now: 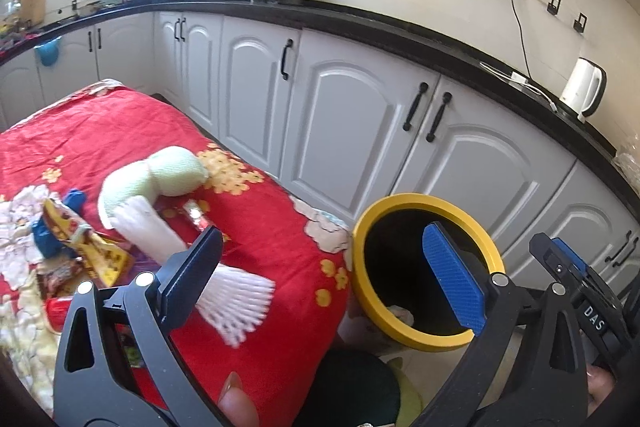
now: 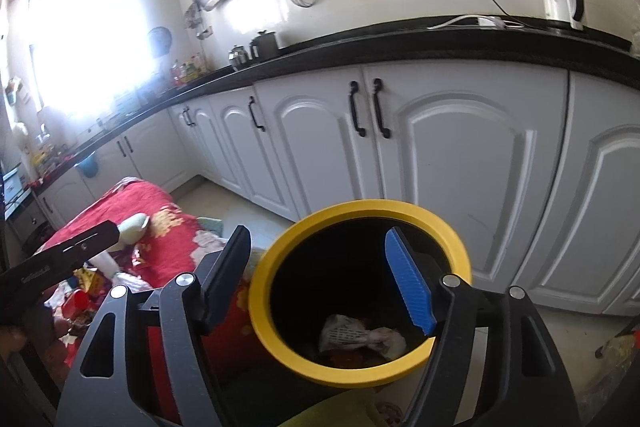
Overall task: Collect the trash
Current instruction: 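Grasp the brown snack wrapper with the left tool while the right tool grasps the white mesh bundle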
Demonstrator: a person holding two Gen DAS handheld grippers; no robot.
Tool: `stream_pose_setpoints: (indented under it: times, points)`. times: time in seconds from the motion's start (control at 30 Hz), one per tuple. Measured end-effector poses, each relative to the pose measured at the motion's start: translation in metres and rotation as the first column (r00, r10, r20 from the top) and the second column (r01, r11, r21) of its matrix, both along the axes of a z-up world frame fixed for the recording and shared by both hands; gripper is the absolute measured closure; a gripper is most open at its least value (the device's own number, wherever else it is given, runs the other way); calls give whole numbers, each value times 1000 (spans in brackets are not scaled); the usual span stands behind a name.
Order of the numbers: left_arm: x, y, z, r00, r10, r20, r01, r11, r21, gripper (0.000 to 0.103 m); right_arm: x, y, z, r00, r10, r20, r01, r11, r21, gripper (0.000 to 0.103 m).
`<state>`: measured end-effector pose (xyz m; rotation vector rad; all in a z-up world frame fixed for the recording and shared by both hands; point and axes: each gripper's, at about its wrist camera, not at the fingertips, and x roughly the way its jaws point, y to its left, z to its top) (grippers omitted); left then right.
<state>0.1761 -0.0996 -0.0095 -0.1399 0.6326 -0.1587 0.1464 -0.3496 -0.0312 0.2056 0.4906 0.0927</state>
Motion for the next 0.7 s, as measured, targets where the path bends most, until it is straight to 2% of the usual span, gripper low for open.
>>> stream_pose_setpoints:
  times: [0.37,0.7]
  points:
    - [-12,45,3,997,78,11,-78,997,-4,11,-2,57,7,991,131,-3,-131,991,-32,32]
    - [-21,98,1,983,181,13,-181,983,2,11,1,110,7,968,251,-22,-252,966,-62,31]
